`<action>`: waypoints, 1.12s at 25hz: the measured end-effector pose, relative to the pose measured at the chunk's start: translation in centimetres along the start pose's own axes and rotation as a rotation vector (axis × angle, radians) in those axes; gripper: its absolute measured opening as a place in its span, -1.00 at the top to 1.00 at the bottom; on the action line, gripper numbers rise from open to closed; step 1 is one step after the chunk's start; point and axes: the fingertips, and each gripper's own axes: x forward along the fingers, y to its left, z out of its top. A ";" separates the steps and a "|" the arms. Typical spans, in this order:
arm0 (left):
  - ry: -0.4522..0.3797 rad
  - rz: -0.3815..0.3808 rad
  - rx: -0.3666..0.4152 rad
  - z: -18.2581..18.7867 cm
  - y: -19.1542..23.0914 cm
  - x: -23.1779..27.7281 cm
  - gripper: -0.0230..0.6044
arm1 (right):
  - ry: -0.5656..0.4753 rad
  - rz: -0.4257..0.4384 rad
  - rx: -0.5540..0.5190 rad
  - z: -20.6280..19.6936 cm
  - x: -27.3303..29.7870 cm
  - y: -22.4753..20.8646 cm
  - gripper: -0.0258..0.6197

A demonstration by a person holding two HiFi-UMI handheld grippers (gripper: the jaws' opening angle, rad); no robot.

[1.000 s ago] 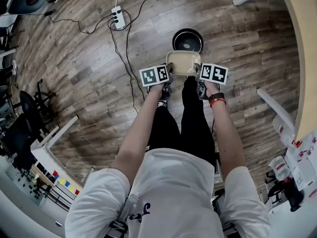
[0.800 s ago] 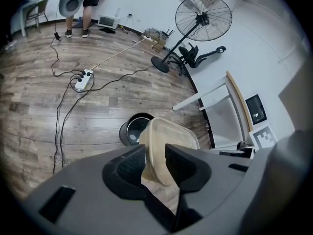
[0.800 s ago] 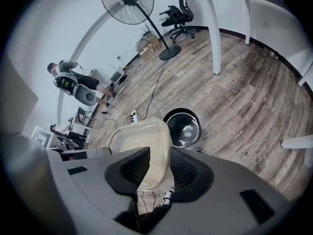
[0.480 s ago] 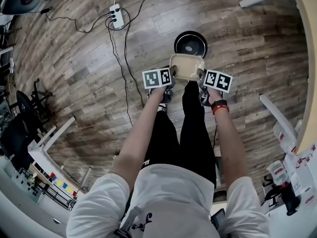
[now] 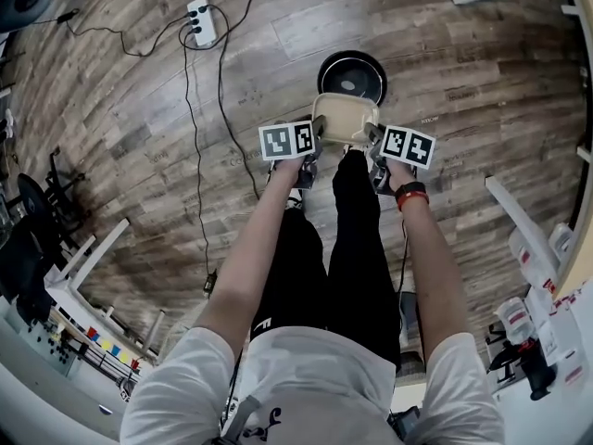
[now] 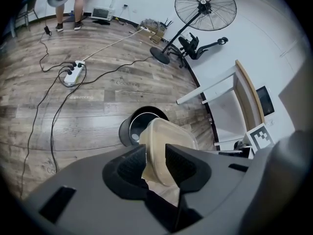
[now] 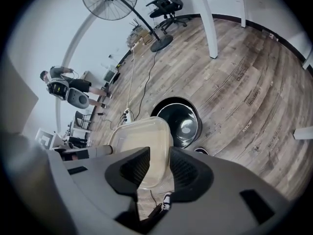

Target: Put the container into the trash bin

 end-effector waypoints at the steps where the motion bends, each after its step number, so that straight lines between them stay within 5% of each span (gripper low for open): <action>1: 0.000 0.002 -0.001 0.1 0.4 0.7 0.51 | -0.001 0.000 0.000 0.2 0.7 -0.4 0.54; 28: 0.061 0.038 -0.036 1.7 5.3 12.9 0.50 | 0.028 -0.063 -0.009 4.7 11.2 -7.0 0.52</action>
